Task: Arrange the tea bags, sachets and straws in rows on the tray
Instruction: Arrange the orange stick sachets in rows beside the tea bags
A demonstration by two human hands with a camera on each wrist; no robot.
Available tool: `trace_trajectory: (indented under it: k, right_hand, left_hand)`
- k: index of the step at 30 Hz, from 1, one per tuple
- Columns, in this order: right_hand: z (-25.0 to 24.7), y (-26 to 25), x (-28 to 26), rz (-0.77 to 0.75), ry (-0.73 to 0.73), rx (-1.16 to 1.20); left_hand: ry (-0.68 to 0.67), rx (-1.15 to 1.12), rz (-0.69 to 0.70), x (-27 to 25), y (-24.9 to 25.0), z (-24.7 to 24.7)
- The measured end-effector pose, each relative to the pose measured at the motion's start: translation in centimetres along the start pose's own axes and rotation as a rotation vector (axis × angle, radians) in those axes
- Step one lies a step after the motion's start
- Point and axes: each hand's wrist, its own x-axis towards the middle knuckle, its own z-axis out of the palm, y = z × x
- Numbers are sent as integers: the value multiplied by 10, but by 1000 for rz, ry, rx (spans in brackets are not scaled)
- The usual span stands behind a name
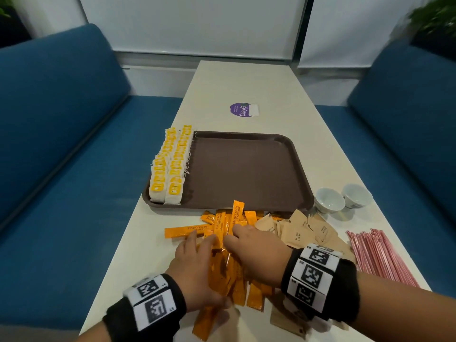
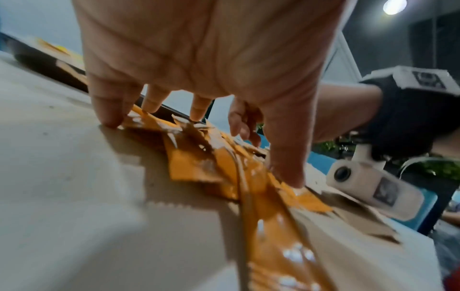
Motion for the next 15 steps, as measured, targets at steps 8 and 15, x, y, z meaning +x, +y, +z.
trace_trajectory:
  k: [8,15]
  right_hand:
    - [-1,1,4,58,-7,51]
    - [0,3,8,74,13,79]
  left_hand:
    - [119,56,21,15,10,1]
    - [76,-5,27,23,11,-4]
